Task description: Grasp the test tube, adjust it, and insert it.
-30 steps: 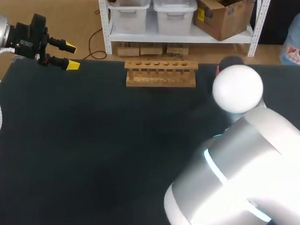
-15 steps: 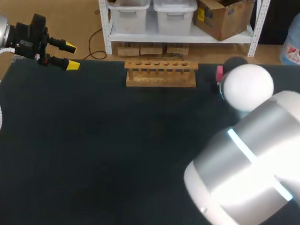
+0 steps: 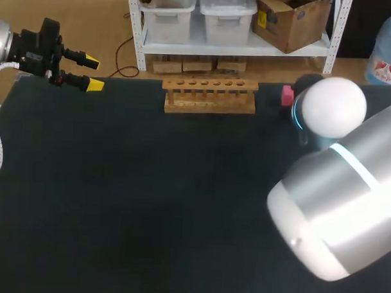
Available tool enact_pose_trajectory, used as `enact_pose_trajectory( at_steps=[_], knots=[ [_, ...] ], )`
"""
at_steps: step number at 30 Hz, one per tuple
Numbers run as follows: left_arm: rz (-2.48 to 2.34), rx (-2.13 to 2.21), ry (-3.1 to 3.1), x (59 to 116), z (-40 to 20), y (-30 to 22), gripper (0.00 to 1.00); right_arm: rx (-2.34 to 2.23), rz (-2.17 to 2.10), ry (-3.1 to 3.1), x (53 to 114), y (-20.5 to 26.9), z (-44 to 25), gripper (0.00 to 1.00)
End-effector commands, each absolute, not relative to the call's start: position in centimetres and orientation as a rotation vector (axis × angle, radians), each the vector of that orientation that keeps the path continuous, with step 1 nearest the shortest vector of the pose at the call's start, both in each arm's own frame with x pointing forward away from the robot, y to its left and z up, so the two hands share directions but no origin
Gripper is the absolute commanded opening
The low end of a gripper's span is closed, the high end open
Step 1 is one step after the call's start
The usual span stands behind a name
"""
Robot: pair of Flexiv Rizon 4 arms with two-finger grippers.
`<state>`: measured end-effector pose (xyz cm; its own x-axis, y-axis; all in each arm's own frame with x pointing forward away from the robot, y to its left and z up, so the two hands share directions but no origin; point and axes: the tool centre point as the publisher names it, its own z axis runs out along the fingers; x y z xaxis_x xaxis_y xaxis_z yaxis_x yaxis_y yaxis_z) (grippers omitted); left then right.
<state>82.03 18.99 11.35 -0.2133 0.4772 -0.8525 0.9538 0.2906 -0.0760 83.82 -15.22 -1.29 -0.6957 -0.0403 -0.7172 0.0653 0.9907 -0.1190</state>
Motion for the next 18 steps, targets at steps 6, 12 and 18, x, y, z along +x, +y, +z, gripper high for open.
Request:
enact_pose_trajectory(
  at_steps=[6, 12, 18],
  knots=[
    [-0.816, 1.29, 1.819, 82.1, 11.28, 19.01, 1.0, -0.011, -0.112, 2.377, 84.11, -15.57, -1.41, 0.45],
    [-0.816, 1.29, 1.819, 82.1, 11.28, 19.01, 1.0, -0.028, -0.107, 2.396, 83.9, -15.16, -1.71, 0.45],
    [-0.816, 1.29, 1.819, 82.1, 11.28, 19.01, 1.0, -0.038, -0.106, 2.411, 83.91, -14.94, -2.05, 0.41]
  ],
)
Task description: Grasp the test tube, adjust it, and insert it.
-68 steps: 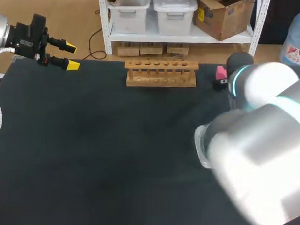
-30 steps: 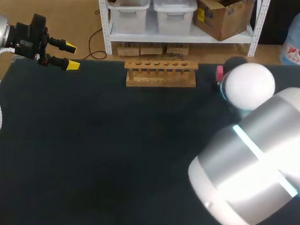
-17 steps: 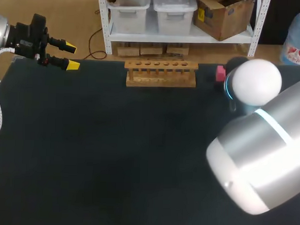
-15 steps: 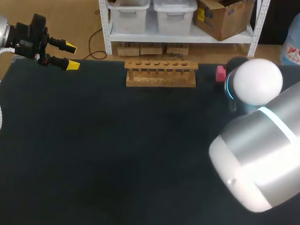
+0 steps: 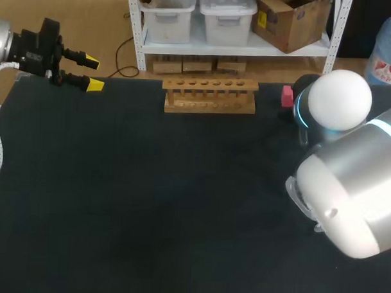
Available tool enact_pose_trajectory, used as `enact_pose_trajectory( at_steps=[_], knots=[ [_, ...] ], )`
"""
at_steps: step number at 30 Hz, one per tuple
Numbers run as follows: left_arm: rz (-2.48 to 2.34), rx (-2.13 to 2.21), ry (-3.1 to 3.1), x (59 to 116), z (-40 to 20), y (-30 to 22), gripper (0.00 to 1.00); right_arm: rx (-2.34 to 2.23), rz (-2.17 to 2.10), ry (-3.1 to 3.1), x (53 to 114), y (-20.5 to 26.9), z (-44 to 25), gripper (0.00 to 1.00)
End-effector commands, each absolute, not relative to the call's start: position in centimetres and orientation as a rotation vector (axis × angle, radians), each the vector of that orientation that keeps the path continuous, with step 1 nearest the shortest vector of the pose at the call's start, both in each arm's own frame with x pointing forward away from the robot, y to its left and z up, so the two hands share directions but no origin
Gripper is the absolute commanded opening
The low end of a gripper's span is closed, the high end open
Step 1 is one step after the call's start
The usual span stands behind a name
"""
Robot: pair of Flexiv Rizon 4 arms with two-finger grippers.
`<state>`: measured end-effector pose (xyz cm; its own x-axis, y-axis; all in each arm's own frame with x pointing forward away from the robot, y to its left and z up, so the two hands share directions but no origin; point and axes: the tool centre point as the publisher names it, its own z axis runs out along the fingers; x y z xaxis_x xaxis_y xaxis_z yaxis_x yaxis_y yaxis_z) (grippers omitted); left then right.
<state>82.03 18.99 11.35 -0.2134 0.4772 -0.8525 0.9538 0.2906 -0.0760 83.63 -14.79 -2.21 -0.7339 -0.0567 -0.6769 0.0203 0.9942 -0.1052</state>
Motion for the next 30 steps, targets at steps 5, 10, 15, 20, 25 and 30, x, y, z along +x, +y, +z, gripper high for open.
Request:
enact_pose_trajectory(
  at_steps=[5, 10, 15, 20, 25, 30],
  knots=[
    [-0.816, 1.29, 1.819, 82.1, 11.3, 19.0, 1.0, -0.042, -0.112, 2.414, 84.0, -14.8, -2.0, 0.33],
    [-0.816, 1.29, 1.819, 82.1, 11.3, 19.0, 1.0, -0.043, -0.119, 2.417, 84.0, -14.8, -2.0, 0.22],
    [-0.816, 1.29, 1.819, 82.1, 11.3, 19.0, 1.0, -0.042, -0.124, 2.421, 84.0, -14.8, -1.9, 0.04],
    [-0.816, 1.29, 1.819, 82.1, 11.3, 19.0, 1.0, -0.035, -0.138, 2.432, 83.9, -14.7, -1.8, 0.0],
    [-0.816, 1.29, 1.819, 82.1, 11.3, 19.0, 1.0, -0.018, -0.16, 2.441, 83.5, -14.7, -1.5, 0.0],
    [-0.816, 1.29, 1.819, 82.1, 11.3, 19.0, 1.0, 0.009, -0.174, 2.437, 83.0, -14.8, -0.4, 0.0]
  ],
)
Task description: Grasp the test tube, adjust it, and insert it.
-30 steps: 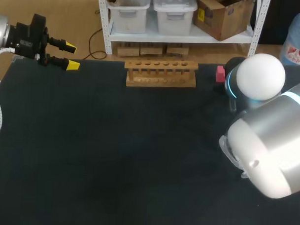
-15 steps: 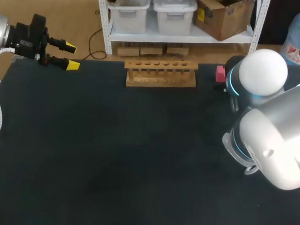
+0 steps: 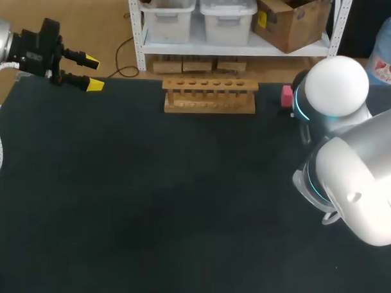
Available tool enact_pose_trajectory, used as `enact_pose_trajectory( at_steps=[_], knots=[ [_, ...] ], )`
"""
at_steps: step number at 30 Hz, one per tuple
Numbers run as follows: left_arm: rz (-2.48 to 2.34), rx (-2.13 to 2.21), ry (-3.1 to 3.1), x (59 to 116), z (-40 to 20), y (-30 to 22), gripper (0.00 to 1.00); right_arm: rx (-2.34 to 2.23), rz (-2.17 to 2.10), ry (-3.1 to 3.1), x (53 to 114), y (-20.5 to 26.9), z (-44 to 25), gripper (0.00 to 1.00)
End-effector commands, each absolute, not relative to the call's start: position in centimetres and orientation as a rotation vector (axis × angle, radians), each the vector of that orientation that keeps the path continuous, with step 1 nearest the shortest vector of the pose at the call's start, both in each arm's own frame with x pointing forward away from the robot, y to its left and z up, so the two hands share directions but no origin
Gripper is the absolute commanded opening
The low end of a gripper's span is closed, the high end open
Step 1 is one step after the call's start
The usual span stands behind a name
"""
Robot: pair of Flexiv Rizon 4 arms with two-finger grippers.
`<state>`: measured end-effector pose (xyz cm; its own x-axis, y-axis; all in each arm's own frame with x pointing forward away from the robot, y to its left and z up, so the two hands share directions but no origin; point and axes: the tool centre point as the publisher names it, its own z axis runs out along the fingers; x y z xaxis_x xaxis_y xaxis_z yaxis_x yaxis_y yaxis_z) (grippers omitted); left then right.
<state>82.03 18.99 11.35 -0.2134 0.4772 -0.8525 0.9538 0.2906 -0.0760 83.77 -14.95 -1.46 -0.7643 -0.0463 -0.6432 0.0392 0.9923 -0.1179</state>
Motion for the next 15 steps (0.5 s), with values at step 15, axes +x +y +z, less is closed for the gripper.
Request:
enact_pose_trajectory(
  at_steps=[15],
  knots=[
    [-0.816, 1.29, 1.819, 82.1, 11.3, 19.0, 1.0, 0.042, -0.185, 2.435, 79.4, -13.7, 4.7, 0.0]
  ],
)
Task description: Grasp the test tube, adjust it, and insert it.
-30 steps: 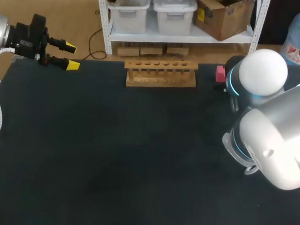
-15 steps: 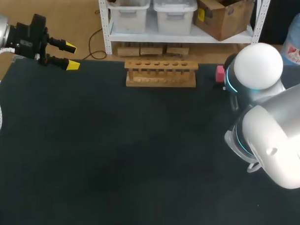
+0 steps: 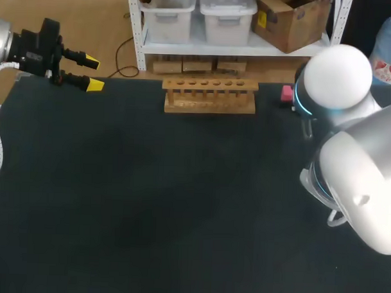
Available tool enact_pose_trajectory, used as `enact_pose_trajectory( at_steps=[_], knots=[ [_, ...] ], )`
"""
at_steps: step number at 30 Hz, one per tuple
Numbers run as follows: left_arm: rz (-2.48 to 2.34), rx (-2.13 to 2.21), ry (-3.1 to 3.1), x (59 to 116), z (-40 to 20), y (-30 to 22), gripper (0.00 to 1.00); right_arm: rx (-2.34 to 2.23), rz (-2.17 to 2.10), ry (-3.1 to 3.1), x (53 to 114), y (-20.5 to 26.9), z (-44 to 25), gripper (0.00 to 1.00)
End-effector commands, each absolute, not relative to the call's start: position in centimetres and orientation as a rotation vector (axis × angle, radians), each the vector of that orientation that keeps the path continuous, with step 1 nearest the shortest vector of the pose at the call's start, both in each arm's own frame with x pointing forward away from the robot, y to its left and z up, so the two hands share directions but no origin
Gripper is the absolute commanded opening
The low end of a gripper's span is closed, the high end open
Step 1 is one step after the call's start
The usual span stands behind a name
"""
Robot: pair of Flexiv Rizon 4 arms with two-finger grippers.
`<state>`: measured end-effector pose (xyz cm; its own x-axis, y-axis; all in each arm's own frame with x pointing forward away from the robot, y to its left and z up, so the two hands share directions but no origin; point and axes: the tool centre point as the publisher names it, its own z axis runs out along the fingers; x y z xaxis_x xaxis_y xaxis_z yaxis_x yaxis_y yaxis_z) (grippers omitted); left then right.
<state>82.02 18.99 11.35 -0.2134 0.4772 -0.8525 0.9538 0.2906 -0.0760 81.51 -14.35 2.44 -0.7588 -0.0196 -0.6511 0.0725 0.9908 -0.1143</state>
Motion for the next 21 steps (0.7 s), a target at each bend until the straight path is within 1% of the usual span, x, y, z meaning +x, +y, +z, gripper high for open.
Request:
enact_pose_trajectory(
  at_steps=[1, 11, 21],
  knots=[
    [-0.816, 1.29, 1.819, 82.1, 11.3, 19.0, 1.0, 0.042, -0.187, 2.434, 79.1, -13.5, 5.1, 0.0],
    [-0.816, 1.29, 1.819, 82.1, 11.3, 19.0, 1.0, 0.018, -0.22, 2.399, 76.8, -10.3, 8.8, 0.0],
    [-0.816, 1.29, 1.819, 82.1, 11.3, 19.0, 1.0, -0.003, -0.179, 2.365, 75.8, -5.6, 10.0, 0.0]
  ],
)
